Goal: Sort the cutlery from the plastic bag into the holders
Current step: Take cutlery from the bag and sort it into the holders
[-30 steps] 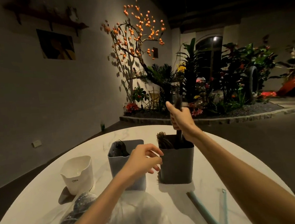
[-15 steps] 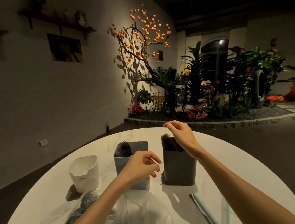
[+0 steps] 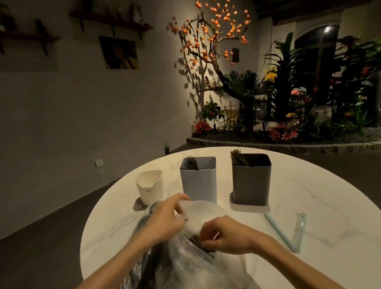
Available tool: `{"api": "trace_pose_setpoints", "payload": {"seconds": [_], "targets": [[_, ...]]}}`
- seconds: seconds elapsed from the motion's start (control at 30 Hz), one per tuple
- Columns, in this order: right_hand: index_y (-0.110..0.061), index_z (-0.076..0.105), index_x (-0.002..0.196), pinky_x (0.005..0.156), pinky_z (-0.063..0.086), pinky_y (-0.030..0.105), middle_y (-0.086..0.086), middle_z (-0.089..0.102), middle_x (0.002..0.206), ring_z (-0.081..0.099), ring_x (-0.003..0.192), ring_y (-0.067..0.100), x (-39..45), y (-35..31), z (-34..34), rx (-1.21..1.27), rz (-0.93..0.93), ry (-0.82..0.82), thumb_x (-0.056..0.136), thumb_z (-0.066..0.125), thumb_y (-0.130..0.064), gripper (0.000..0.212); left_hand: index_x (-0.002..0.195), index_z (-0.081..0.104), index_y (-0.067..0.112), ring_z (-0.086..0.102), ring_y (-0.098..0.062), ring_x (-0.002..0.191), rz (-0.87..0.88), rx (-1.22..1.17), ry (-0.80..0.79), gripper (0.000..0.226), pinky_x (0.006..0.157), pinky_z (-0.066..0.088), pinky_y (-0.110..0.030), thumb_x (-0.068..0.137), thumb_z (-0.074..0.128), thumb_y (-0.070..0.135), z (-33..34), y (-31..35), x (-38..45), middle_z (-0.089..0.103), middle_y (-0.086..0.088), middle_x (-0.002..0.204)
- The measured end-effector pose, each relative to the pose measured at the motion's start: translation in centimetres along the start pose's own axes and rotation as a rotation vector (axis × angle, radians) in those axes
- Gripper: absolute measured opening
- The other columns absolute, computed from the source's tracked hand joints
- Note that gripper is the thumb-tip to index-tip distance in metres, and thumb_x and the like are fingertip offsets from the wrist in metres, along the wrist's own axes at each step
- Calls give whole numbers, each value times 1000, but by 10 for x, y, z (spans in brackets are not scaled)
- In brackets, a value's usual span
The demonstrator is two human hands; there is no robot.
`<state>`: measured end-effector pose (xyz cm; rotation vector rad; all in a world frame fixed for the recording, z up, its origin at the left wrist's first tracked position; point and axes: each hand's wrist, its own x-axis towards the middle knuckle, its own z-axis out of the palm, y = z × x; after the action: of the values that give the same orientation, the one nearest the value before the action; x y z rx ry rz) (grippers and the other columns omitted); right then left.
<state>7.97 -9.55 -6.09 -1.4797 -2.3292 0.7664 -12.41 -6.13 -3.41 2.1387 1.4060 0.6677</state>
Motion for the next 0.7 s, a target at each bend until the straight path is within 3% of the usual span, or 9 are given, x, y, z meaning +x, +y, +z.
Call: {"api": "trace_pose_setpoints", "payload": {"seconds": [0.13, 0.2, 0.27, 0.3, 0.37, 0.47, 0.53, 0.63, 0.7], "targets": [[-21, 58, 137, 107, 47, 32, -1, 60, 137, 58, 121, 19, 11, -16, 14, 38, 31, 20, 96, 63, -24, 41, 116, 58, 43, 69, -35, 94, 80, -419, -20, 65, 79, 60, -50, 78, 61, -9, -24, 14, -23, 66, 5, 121], [-25, 53, 139, 105, 45, 31, -1, 57, 138, 55, 122, 19, 18, -25, 19, 103, 71, 21, 93, 67, -28, 48, 91, 70, 32, 68, -20, 105, 109, -436, 34, 48, 92, 56, -54, 78, 58, -12, -33, 19, -31, 71, 9, 115], [-25, 56, 132, 101, 48, 31, 1, 60, 130, 56, 114, 19, 26, -28, 24, 86, 155, 35, 88, 73, -34, 49, 67, 73, 28, 61, -8, 115, 54, -302, 75, 49, 107, 47, -46, 82, 51, -13, -36, 22, -38, 71, 13, 116], [-24, 57, 128, 99, 49, 31, 2, 61, 124, 57, 109, 18, 30, -29, 26, 43, 202, 35, 85, 75, -35, 48, 67, 76, 28, 58, -7, 117, 24, -164, 75, 49, 110, 44, -42, 84, 51, -11, -36, 20, -41, 69, 13, 119], [-19, 58, 126, 96, 49, 30, 6, 61, 121, 57, 107, 19, 35, -32, 30, -95, 263, 5, 83, 76, -34, 50, 96, 78, 26, 59, -14, 117, -1, 247, 58, 35, 104, 48, -37, 86, 58, -1, -33, 15, -45, 66, 9, 121], [-15, 57, 129, 98, 48, 32, 8, 60, 124, 56, 113, 23, 39, -38, 34, -256, 293, 28, 80, 76, -43, 60, 123, 52, 22, 64, -28, 103, -23, 608, 22, 45, 83, 55, -41, 81, 63, 10, -28, 7, -51, 63, -1, 117], [-16, 58, 128, 94, 48, 31, 8, 60, 123, 55, 107, 21, 43, -39, 34, -279, 301, 29, 78, 77, -48, 63, 134, 38, 24, 63, -28, 104, -25, 591, 12, 62, 86, 56, -42, 80, 66, 12, -24, 3, -52, 58, -2, 127], [-18, 55, 128, 92, 49, 31, 5, 61, 123, 55, 103, 20, 46, -34, 35, -228, 308, 26, 81, 80, -41, 58, 157, 21, 30, 44, -25, 138, -11, 429, -38, 87, 110, 43, -38, 84, 65, 10, -22, 2, -52, 32, 7, 160], [-19, 54, 128, 95, 50, 31, 5, 61, 125, 58, 108, 22, 46, -32, 36, -211, 326, 27, 82, 79, -34, 55, 160, 15, 31, 30, -21, 148, 16, 412, -70, 91, 117, 34, -36, 84, 61, 8, -22, 3, -56, 18, 12, 166]]}}
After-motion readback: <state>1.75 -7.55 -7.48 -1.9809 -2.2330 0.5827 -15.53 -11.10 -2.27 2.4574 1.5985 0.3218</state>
